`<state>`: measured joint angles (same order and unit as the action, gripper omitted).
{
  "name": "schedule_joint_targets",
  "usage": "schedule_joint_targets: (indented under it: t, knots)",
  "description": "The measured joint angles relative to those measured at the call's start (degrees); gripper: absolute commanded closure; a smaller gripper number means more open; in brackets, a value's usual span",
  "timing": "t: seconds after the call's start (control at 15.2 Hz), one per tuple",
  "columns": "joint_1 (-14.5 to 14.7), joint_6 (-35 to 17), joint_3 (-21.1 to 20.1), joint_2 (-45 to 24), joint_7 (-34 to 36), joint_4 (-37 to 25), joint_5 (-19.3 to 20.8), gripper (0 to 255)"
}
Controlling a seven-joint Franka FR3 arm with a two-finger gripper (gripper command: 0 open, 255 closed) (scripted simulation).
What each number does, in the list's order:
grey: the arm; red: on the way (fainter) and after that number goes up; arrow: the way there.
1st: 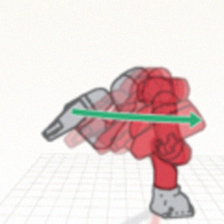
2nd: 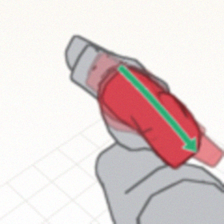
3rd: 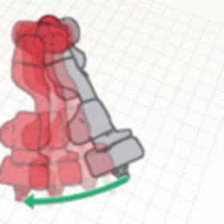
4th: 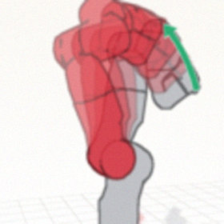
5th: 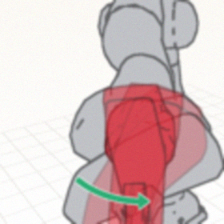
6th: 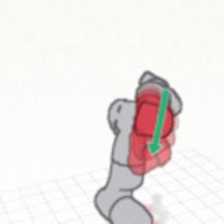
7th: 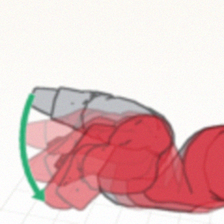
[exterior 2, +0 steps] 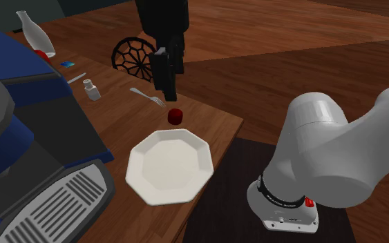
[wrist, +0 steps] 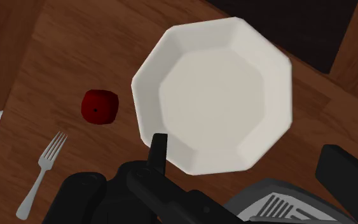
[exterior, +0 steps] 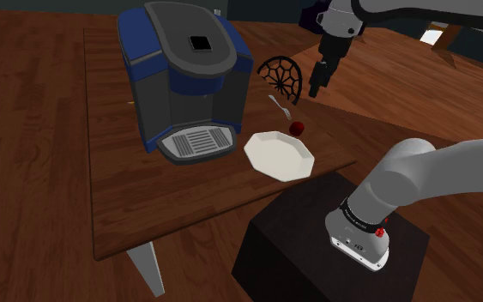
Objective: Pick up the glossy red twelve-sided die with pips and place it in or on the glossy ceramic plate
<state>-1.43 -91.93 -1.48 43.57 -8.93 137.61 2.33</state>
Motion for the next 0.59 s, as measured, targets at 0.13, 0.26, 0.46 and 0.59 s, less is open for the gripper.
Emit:
schedule_joint_targets:
  t: [0.13,0.26,0.46,0.59]
  knots:
    - [-0.1,-0.9,0.5,-0.1,-0.5,0.8,0.3,0]
    - [-0.6,-4.1,1.8,-0.7,-1.9,3.1,1.0,0]
    - [-1.5,-9.5,4.5,-2.0,-4.8,6.5,2.5,0]
    - [-2.1,-12.9,6.3,-3.7,-6.8,7.9,3.5,0]
